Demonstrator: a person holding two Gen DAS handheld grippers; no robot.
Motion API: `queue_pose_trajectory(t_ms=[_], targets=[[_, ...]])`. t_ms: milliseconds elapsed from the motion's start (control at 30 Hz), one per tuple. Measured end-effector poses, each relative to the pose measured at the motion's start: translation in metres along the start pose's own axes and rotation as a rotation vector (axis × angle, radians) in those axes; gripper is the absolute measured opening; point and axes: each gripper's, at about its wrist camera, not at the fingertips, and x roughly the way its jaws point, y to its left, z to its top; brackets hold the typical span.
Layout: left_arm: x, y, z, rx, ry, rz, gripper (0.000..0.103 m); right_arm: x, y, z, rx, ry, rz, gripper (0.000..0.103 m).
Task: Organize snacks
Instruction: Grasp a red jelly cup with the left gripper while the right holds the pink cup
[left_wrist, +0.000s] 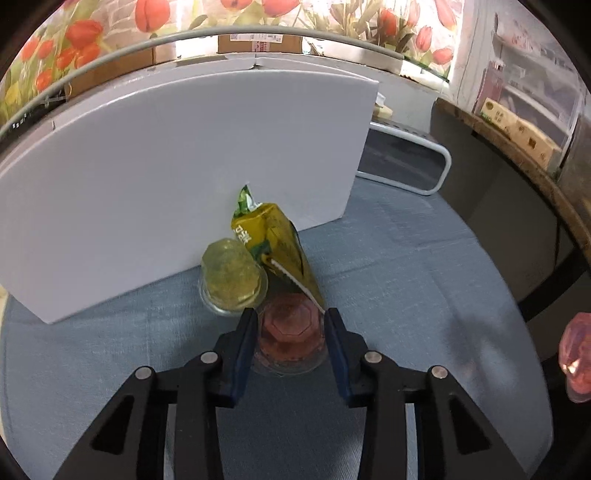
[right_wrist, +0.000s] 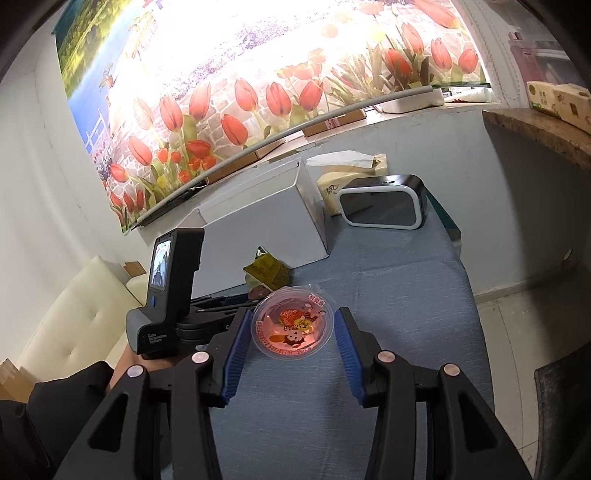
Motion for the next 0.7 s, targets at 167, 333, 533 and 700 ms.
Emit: queue_pose_trajectory(t_ms=[167,333,533,700], targets=[[-0.025,0.004,-0.012,-0.003,-0.035,-0.045,0.041,-0.002,0.007,0.0,-0.008,-0.001,0.003,0.05],[-0.069,0.011,-0.027,0.01,-0.103,-0.07,0.041,0.001,0.022,0.001,-0.034,0.003,0.01,0.05],[-0.134,0.02,-0.045,0.031,-0.178,-0.086,0.041,0.006,0.052,0.003,-0.089,0.003,0.033,0.05],[-0.181,0.044,-0.062,0.009,-0.224,-0.071,0.041,0.018,0.085,0.006,-0.147,0.012,0.065,0.05]])
